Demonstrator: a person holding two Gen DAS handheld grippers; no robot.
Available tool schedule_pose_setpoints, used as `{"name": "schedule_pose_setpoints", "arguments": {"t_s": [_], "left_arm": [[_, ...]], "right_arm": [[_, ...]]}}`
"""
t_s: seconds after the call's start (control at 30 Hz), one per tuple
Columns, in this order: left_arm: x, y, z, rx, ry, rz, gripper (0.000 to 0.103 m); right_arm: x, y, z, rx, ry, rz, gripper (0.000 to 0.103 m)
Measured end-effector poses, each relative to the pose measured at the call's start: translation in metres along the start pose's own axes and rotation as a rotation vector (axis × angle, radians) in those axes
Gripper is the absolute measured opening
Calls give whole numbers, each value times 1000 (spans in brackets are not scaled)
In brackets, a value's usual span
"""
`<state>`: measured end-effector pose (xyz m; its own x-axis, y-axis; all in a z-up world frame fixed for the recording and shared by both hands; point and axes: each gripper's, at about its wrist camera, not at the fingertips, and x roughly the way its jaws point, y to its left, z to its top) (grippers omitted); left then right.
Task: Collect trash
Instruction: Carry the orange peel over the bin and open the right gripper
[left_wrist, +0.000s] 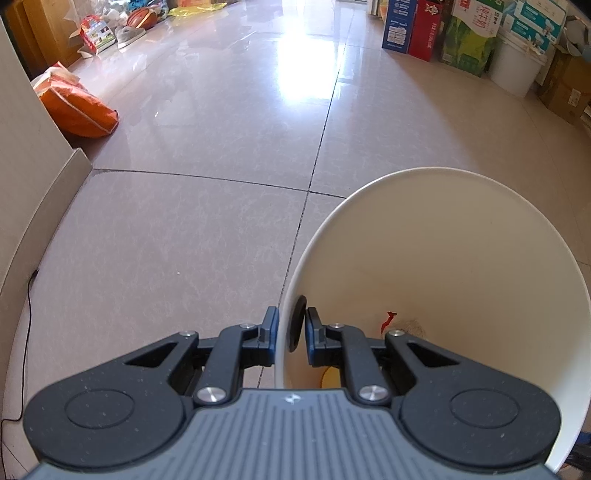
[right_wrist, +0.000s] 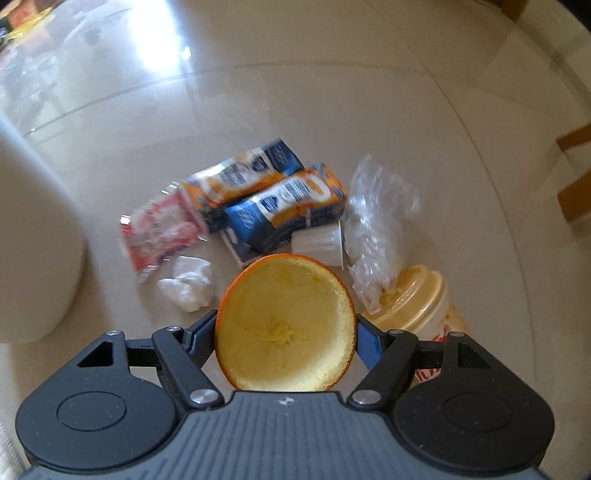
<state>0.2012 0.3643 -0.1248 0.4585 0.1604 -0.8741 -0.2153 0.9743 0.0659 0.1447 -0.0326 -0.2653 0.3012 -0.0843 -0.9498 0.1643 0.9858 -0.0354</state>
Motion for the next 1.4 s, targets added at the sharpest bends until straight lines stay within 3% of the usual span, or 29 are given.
{"name": "schedule_pose_setpoints", "arguments": {"t_s": [0.27, 0.6, 0.73, 0.97, 1.1, 1.4], "left_arm": [[-1, -2, 1, -6, -2, -1, 13], [-3, -4, -1, -3, -7, -1, 13], [-2, -2, 0, -5, -9, 1, 13], [-4, -7, -2, 9, -11, 7, 13], [-4, -4, -1, 1, -10, -1, 13], [-3, -3, -1, 0, -10, 3, 13]], "right_arm": [[-100, 25, 34, -147, -113, 94, 79], [-206, 112, 74, -386, -244, 310, 79], [-220, 149, 82, -467, -247, 378, 79], [-225, 195, 82, -559, -237, 402, 82], [-234, 197, 77, -550, -277, 437, 100], [-228, 165, 82, -479, -311, 425, 100]]}}
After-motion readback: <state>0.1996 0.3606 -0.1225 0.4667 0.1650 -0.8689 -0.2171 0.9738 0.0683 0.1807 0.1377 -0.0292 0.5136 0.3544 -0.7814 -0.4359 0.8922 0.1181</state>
